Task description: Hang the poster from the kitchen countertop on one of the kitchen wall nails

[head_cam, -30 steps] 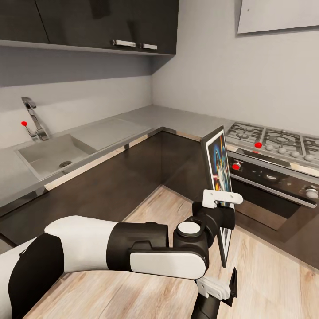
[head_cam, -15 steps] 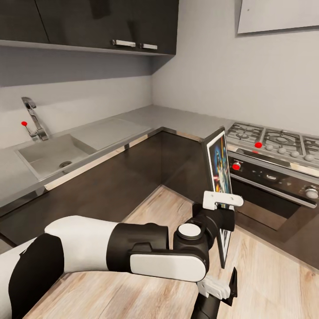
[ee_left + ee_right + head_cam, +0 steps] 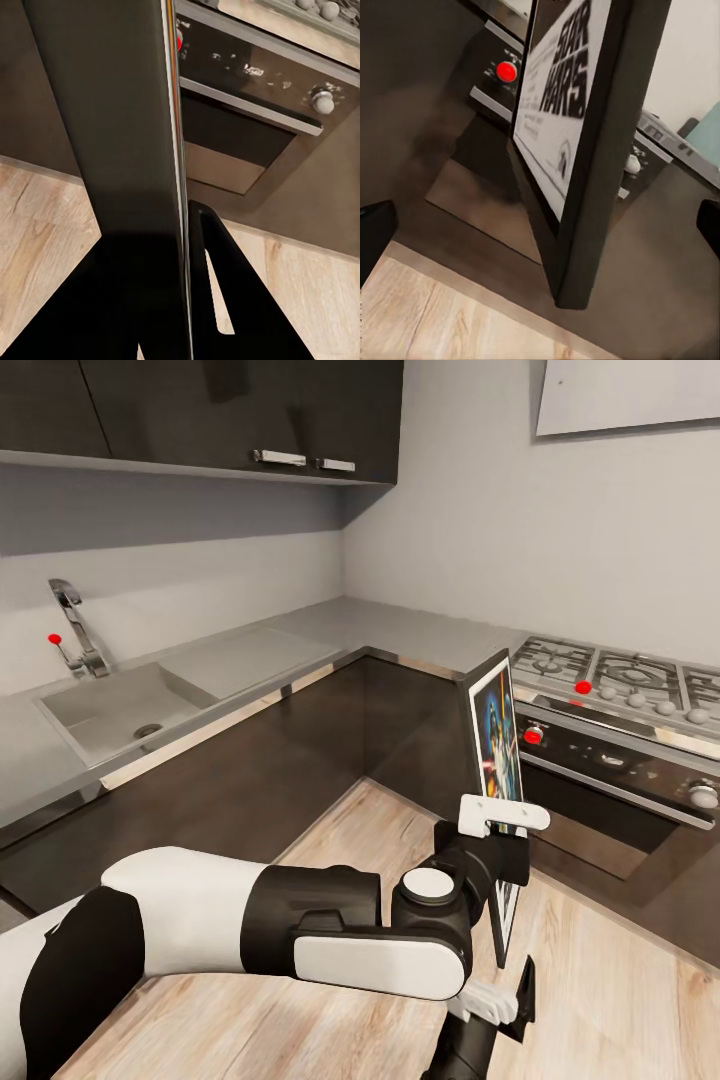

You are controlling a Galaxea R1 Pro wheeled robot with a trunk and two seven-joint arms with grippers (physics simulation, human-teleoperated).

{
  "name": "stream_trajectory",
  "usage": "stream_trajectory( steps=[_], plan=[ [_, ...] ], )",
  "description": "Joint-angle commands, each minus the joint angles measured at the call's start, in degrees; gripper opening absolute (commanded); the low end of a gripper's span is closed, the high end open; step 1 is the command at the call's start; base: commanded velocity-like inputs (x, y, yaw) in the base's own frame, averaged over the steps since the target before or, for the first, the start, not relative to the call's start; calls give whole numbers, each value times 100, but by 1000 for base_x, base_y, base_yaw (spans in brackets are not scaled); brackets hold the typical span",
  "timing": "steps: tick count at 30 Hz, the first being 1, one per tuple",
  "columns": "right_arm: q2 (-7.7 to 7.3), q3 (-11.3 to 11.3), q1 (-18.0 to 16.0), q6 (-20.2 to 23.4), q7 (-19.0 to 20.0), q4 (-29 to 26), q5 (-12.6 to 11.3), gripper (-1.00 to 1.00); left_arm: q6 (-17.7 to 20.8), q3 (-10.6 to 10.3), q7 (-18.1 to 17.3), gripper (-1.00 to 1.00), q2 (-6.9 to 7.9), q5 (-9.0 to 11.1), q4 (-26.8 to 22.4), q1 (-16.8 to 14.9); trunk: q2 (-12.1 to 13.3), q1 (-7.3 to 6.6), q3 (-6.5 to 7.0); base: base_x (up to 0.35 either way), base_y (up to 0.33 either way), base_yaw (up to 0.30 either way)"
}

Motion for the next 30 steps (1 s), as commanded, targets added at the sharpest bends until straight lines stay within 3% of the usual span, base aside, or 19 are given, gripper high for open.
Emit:
stream_trajectory(
  steps=[1, 25, 30],
  plan=[
    [0, 4, -3, 70, 30, -9, 10, 100, 16, -4, 27, -100, -2, 7, -4, -8, -3, 0, -5, 0, 0, 0],
    [-14, -7, -4, 23, 162, -207, 5, 100, 7, -4, 27, -100, -2, 8, -4, -8, -3, 0, -5, 0, 0, 0],
    [-24, -10, -4, -211, 161, -209, -125, 100, 7, -4, 27, -100, -2, 7, -4, -8, -3, 0, -5, 0, 0, 0]
  ],
)
